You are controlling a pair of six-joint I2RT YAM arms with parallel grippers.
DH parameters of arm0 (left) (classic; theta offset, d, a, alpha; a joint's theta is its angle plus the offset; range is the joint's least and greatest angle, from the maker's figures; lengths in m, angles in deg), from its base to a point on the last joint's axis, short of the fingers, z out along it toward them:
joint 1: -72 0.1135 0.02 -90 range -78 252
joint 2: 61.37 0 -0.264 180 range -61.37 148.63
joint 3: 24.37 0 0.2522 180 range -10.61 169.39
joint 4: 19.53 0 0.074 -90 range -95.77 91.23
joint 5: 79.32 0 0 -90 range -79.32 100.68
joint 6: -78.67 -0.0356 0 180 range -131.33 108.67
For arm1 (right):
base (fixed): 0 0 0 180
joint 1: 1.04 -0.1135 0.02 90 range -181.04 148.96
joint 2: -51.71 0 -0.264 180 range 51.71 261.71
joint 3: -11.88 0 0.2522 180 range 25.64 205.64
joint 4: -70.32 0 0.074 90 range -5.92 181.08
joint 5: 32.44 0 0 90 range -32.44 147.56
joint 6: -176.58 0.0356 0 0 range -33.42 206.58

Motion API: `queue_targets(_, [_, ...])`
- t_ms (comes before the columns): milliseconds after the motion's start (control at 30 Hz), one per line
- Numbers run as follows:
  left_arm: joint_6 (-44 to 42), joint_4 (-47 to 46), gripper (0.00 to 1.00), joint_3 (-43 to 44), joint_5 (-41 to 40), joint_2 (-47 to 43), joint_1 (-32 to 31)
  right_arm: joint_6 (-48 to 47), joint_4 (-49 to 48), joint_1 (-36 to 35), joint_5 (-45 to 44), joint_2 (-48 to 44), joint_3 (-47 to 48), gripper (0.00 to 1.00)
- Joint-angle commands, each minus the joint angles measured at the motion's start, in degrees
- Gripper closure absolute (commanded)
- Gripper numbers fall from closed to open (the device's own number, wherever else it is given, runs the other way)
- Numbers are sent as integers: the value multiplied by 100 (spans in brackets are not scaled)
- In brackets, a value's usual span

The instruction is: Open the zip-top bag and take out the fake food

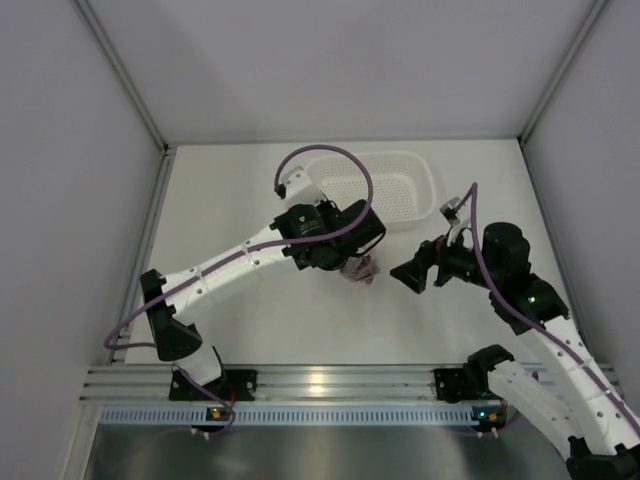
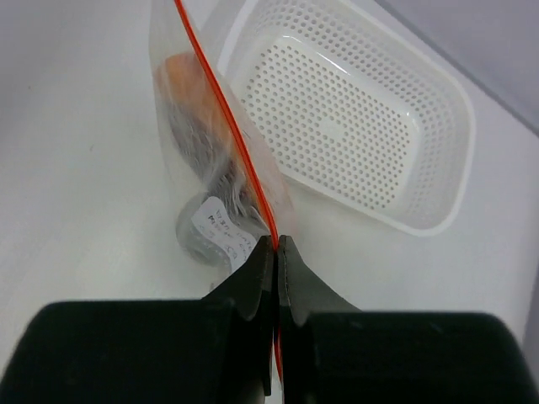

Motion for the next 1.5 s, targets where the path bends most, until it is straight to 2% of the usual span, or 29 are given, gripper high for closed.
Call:
queue_targets(0, [2020,56,100,-327,-165,-562,-13,-605,-286,-539,422,306,457,1])
queue_targets(100, [2734,48,100,-600,-42,-782,-22,-843,-364,-979,123,465,545,1])
queue_targets(267, [3299,56,100,-847,204,-967,-39,-1045,-1418,-1578,-45,526,221,2])
queue_targets(400, [3536,56,100,-1040,371,-1064,-57,-1256,-2209,-2228,-1105,588,-78,6])
queue_targets(500, [3852,56,100,-1312,363,-1222,-109,-1230,-3061,-2597,-1275,658,-421,12])
queue_targets(533, [3932,56,100,-1426,293,-1283,-153,-1204,-3211,-2650,-1285,746,-526,19])
queue_targets(633, [4239,65,100,-1611,257,-1389,-215,-1089,-3712,-2967,-1478,878,-676,28])
queue_targets(733, [4512,65,100,-1770,134,-1416,-267,-1063,-4213,-3318,-1618,843,-922,29])
queue_targets(967, [4776,65,100,-1831,37,-1425,-320,-695,-5435,-3618,-2778,904,-1599,47])
queue_targets(1000, [4794,74,100,-1840,11,-1425,-320,-624,-5479,-3618,-3179,957,-1617,54])
queue_targets(1033, [4811,65,100,-1858,-7,-1451,-329,-589,-5523,-3618,-3227,1079,-1617,59])
queue_targets(1067, [4837,65,100,-1884,-15,-1477,-329,-554,-5637,-3618,-3201,1115,-1617,59])
queue_targets(1100, [4881,65,100,-1928,-42,-1495,-329,-518,-5716,-3618,-3070,1159,-1652,59])
queue_targets(1133, [4882,65,100,-1954,-59,-1547,-329,-492,-5839,-3618,-3025,1220,-1687,54])
queue_targets(1200, [4925,74,100,-2042,-86,-1600,-329,-360,-6208,-3618,-2911,1291,-1801,53])
queue_targets(1333, [4952,65,100,-2069,-86,-1662,-329,-368,-6490,-3635,-2569,1449,-1819,53])
queue_targets(1467, [4987,65,100,-2078,-68,-1679,-329,-413,-6692,-3644,-2384,1581,-1837,57])
